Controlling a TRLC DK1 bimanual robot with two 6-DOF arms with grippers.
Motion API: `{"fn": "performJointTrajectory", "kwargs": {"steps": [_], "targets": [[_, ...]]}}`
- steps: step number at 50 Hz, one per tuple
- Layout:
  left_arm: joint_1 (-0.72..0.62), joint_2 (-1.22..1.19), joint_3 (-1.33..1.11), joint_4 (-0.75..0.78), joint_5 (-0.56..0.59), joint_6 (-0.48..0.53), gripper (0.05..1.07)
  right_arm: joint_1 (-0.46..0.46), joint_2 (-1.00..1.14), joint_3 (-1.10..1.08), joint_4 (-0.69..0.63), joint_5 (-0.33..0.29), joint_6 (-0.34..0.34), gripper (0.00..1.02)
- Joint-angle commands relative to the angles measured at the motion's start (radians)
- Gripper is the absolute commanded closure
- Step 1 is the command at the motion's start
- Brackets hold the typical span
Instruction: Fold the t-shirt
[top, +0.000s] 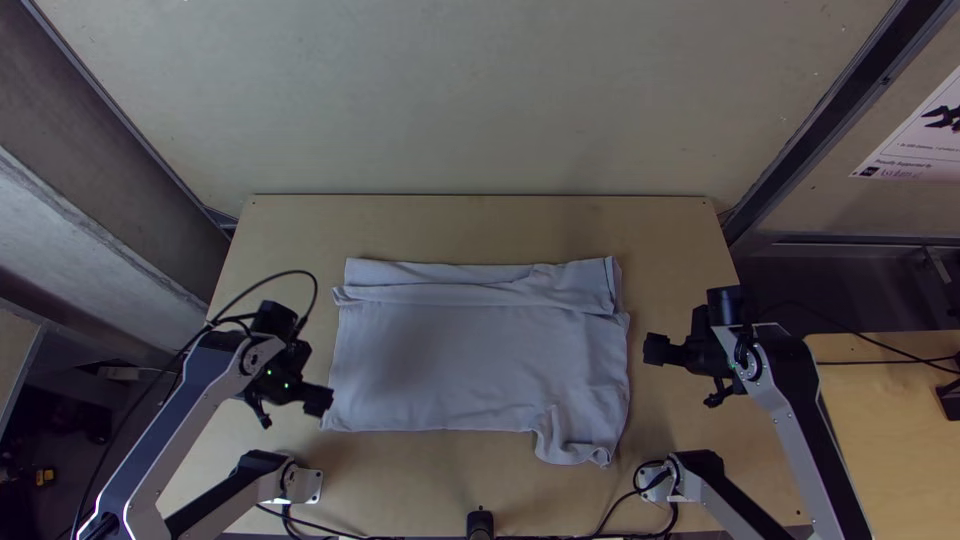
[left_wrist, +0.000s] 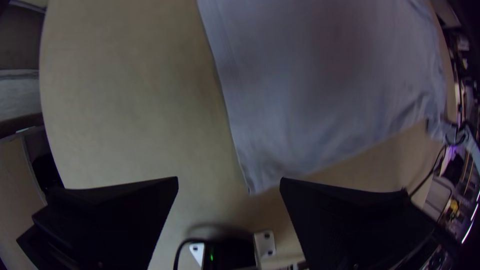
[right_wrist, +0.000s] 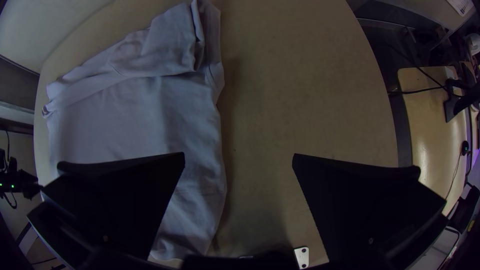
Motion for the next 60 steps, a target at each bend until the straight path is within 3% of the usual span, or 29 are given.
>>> {"fn": "performJointTrajectory", "kwargs": {"steps": [1,48,50,60], "targets": [[-0.055,-0.037,-0.059,-0.052,-0.001,-0.015,0.10,0.007,-0.014,-0.034,-0.014,0.005,0.003,0.04],[-0.196,0.400,-0.078,0.074,0.001,-0.123,0.11,0.026,-0.034,-0.135,-0.017,0.005,-0.015,0.04],[-0.196,0.409,-0.075,0.083,0.001,-0.127,0.16,0.026,-0.026,-0.136,-0.022,0.005,-0.015,0.04],[-0.213,0.388,-0.064,0.138,-0.002,-0.115,0.66,0.026,-0.014,-0.159,-0.059,0.004,0.025,0.04]]}}
